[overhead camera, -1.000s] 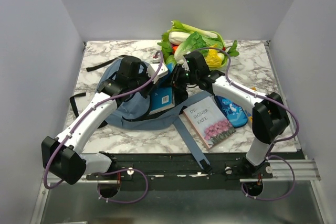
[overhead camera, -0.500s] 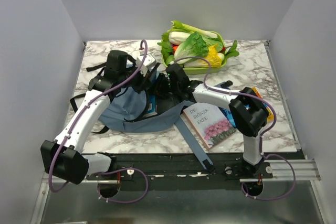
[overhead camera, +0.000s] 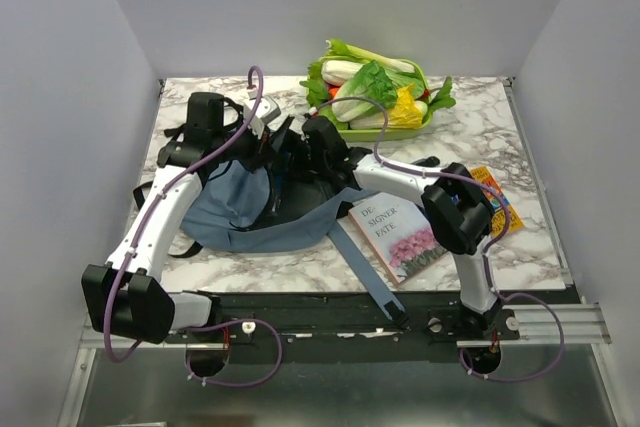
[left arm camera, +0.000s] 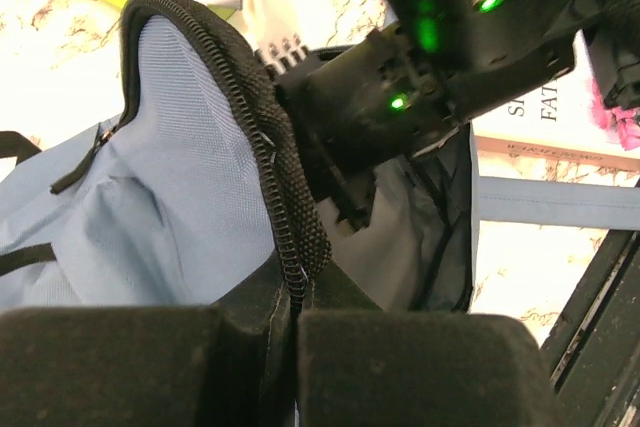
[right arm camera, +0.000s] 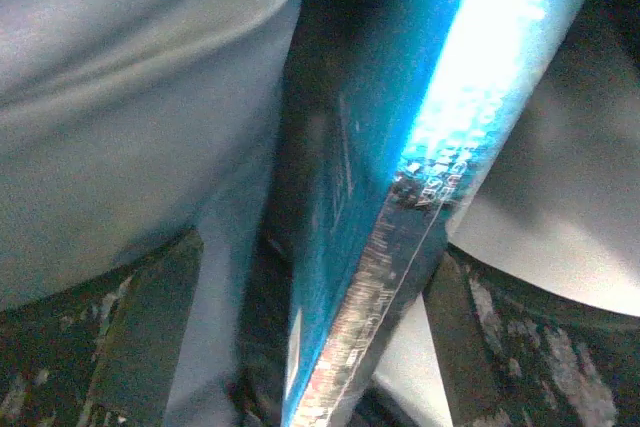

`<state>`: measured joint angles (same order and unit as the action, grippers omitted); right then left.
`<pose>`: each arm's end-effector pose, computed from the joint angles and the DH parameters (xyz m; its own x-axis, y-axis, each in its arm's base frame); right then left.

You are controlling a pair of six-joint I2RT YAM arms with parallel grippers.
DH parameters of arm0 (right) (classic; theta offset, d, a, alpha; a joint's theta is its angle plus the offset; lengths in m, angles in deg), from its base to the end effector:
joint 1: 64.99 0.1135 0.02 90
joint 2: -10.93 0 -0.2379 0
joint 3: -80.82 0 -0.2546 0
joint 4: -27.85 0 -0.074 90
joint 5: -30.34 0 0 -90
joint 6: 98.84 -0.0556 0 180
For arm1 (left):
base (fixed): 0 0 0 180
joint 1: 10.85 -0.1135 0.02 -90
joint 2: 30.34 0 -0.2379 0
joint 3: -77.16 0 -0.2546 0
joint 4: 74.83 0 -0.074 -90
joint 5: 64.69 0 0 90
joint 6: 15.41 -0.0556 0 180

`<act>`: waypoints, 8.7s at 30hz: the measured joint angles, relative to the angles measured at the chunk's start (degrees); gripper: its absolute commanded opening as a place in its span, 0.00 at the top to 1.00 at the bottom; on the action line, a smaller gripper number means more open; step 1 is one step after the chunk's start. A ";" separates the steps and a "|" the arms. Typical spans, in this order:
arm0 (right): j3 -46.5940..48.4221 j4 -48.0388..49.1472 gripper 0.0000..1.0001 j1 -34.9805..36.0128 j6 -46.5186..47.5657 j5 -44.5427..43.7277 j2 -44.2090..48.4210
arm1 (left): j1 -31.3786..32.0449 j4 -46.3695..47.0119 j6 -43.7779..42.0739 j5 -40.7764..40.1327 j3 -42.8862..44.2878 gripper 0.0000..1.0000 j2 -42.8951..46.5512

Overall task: Pack the student bag
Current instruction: Place the book in the student bag, then pick up the book from the center of the board, then place the book in the student bag.

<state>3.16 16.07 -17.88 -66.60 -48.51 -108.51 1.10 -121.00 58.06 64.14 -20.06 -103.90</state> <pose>0.3275 0.3684 0.1837 -0.8808 0.2711 -0.3881 -0.1669 0.5893 0.7905 0.2841 -0.0958 0.3119 -0.3784 0.3066 -0.8734 0.7919 0.5958 -0.1340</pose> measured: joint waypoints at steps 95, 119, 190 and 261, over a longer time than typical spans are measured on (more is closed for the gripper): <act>-46.77 -11.91 0.61 -26.51 23.06 -6.84 38.23 | -1.38 -4.11 -0.92 3.63 1.36 1.00 -3.39; -52.26 -12.31 0.78 -28.24 22.38 -2.62 50.47 | -1.38 -4.44 0.55 2.80 1.46 1.00 -3.37; -34.32 -37.09 0.99 -28.83 13.92 15.06 70.47 | -1.31 -2.29 2.43 2.89 0.42 0.98 -3.37; -12.92 -27.17 0.08 -11.21 1.88 -14.36 25.24 | -0.94 -4.98 1.55 3.37 2.45 0.97 -1.01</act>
<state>-9.76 -11.10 -29.09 -64.72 -62.87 -83.26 0.16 -125.98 59.61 67.51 -17.62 -104.91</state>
